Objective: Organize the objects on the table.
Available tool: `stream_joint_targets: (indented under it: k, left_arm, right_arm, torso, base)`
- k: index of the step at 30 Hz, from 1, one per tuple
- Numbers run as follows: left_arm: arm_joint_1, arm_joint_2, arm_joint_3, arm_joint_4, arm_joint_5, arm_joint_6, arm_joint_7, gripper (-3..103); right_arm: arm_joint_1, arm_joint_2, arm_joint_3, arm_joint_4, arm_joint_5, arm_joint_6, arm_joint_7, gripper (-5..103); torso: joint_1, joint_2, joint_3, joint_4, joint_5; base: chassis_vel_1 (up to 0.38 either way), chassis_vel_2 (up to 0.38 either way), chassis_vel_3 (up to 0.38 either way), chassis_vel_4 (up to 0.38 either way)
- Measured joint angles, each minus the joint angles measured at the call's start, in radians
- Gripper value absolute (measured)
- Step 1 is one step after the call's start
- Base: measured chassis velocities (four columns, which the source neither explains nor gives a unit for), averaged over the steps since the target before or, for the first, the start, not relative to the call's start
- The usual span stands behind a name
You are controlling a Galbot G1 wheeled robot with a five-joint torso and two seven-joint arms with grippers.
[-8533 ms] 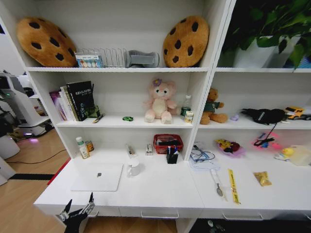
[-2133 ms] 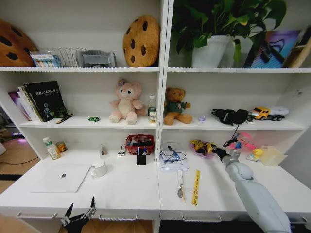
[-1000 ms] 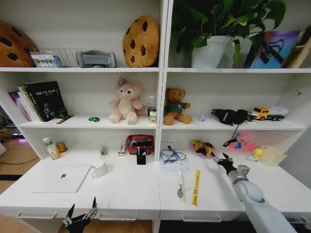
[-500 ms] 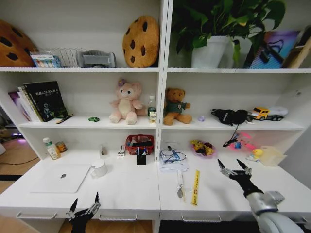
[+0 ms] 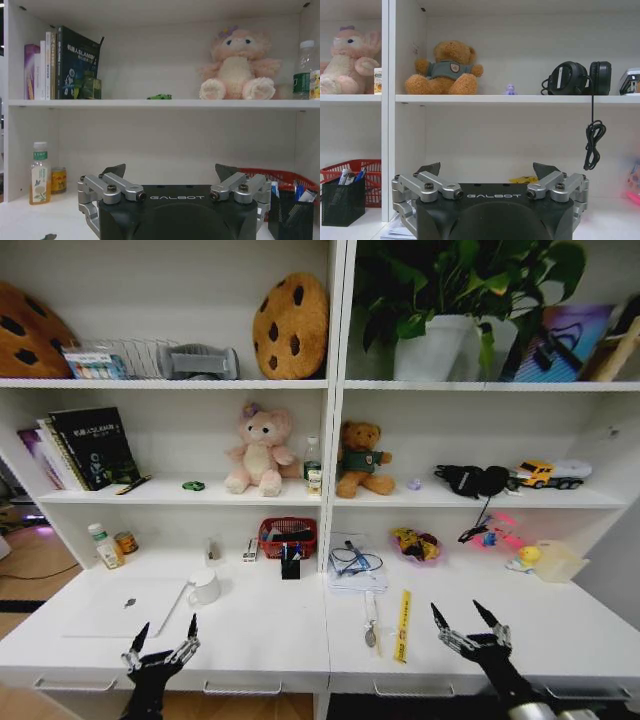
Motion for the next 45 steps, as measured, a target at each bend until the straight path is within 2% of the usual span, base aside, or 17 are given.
stream_joint_targets:
  k: [5, 13, 19, 22, 32, 45]
  left_arm:
    - [0.028, 0.011, -0.037, -0.086, 0.015, 0.054, -0.013, 100]
    - [0.047, 0.027, -0.062, -0.096, 0.002, 0.065, 0.012, 100]
    - [0.041, 0.038, -0.053, -0.095, -0.058, 0.091, 0.045, 100]
    - [0.038, 0.038, -0.053, -0.094, -0.062, 0.093, 0.048, 100]
    - [-0.005, 0.065, -0.067, -0.08, -0.199, 0.173, 0.05, 100]
    - [-0.011, 0.074, -0.069, -0.074, -0.208, 0.188, 0.048, 100]
  right_arm:
    - [0.001, 0.01, -0.013, 0.011, -0.015, 0.007, 0.003, 100]
    - [0.007, 0.013, -0.025, 0.035, -0.015, 0.006, 0.005, 100]
    - [0.013, 0.01, -0.031, 0.054, -0.012, -0.013, 0.009, 100]
    - [0.014, 0.01, -0.031, 0.055, -0.011, -0.015, 0.01, 100]
    - [0.016, 0.003, -0.02, 0.071, 0.042, -0.05, 0.02, 100]
    - [0.027, 0.019, -0.024, 0.073, 0.03, -0.058, 0.016, 100]
  torso:
    - [0.0, 0.0, 0.0, -0.0002, 0.0002]
    - [0.0, 0.0, 0.0, -0.0001, 0.0]
    - [0.0, 0.0, 0.0, -0.0002, 0.0]
    - [0.0, 0.0, 0.0, -0.0002, 0.0]
    - [0.0, 0.0, 0.0, -0.0002, 0.0]
    - [0.0, 0.0, 0.0, -0.0002, 0.0001]
  base:
    - [0.0, 0.0, 0.0, 0.0]
    - [0.0, 0.0, 0.0, 0.0]
    - [0.0, 0.0, 0.0, 0.0]
    - [0.0, 0.0, 0.0, 0.0]
    - [0.0, 0.0, 0.0, 0.0]
    - [0.0, 0.0, 0.0, 0.0]
